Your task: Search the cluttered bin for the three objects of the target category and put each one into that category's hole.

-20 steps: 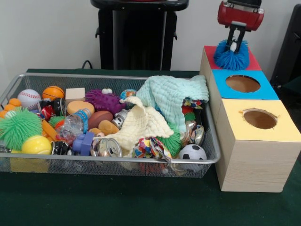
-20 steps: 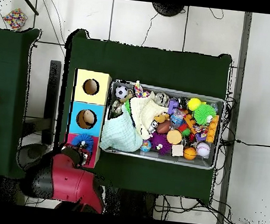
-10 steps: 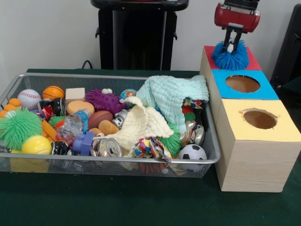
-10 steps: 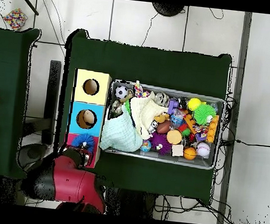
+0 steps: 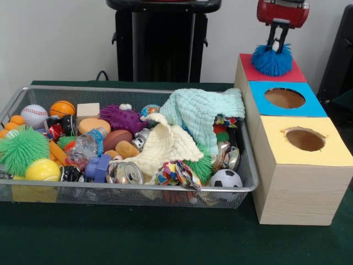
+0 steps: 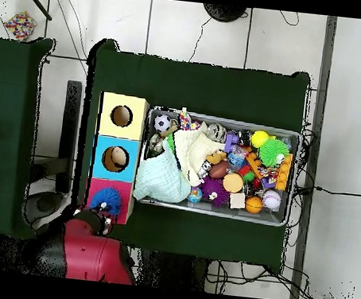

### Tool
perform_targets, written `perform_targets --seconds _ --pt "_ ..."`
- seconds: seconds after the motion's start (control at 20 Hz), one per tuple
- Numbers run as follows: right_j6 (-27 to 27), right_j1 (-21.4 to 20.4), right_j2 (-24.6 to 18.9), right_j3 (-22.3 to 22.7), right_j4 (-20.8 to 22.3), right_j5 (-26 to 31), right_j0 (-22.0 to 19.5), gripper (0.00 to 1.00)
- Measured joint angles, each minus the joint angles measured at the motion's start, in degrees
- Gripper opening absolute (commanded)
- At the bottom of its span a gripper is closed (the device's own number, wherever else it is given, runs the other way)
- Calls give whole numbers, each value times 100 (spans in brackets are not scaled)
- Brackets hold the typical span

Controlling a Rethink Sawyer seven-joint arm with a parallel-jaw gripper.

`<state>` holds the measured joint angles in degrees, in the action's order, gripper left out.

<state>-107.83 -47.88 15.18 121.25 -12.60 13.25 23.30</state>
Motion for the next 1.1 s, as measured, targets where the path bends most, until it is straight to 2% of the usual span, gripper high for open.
perform_targets --seconds 0.45,0.8,1.1 --pt "0 -268 13 36 -8 713 295 0" --pt "0 -246 12 51 -6 713 301 0" --pt "0 -57 -51 113 -6 476 94 0"
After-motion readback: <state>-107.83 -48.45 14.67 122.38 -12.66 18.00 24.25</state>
